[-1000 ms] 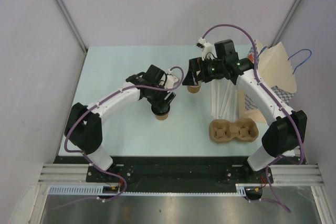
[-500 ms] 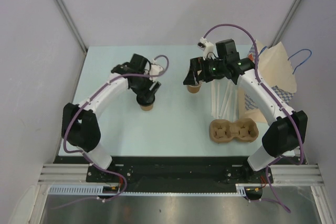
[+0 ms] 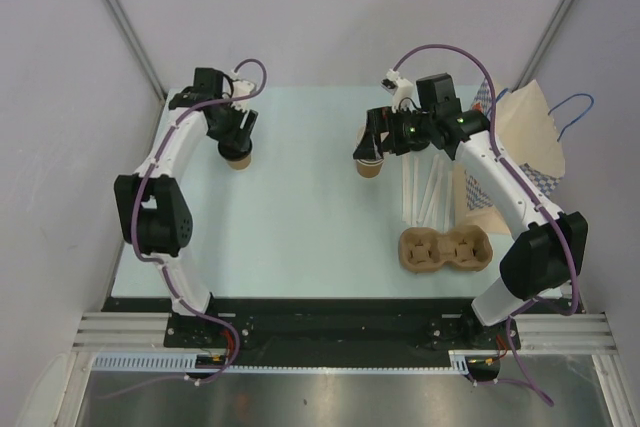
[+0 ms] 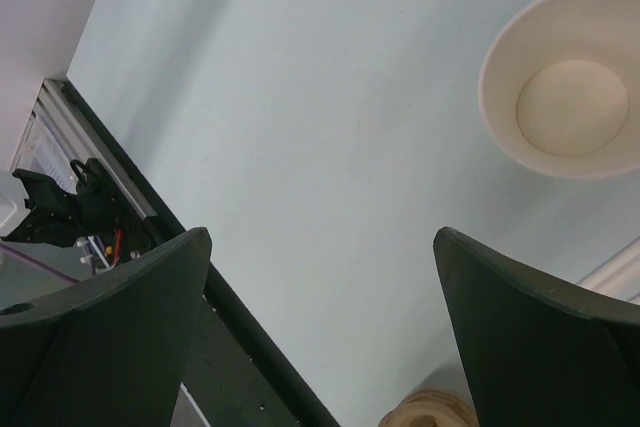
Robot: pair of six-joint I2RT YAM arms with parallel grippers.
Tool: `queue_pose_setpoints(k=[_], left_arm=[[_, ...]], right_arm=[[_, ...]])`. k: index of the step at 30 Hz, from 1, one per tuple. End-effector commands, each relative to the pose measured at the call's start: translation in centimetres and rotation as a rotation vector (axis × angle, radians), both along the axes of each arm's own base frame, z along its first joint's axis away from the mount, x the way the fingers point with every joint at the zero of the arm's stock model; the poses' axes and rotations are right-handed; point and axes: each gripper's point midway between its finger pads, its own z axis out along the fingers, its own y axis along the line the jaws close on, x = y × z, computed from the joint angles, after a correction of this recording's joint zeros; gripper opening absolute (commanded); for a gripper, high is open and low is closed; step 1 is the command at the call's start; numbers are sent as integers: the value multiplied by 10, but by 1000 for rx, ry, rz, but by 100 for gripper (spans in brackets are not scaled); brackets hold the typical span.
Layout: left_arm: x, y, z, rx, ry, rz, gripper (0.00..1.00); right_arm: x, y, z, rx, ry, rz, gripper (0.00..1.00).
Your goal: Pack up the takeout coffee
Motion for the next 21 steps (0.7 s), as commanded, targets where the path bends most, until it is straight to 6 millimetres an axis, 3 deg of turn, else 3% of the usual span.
queue_pose_setpoints(k=[1,12,21], left_arm=[[24,4,4,1,-69,-7,42],[24,6,-34,-39,3,34,48],[23,7,-42,-55,33,54,58]], right_arm=[[-4,-6,15,9,-44,-5,100],[-4,-9,10,-2,-33,-3,100],[-6,-13,10,0,-27,1,100]])
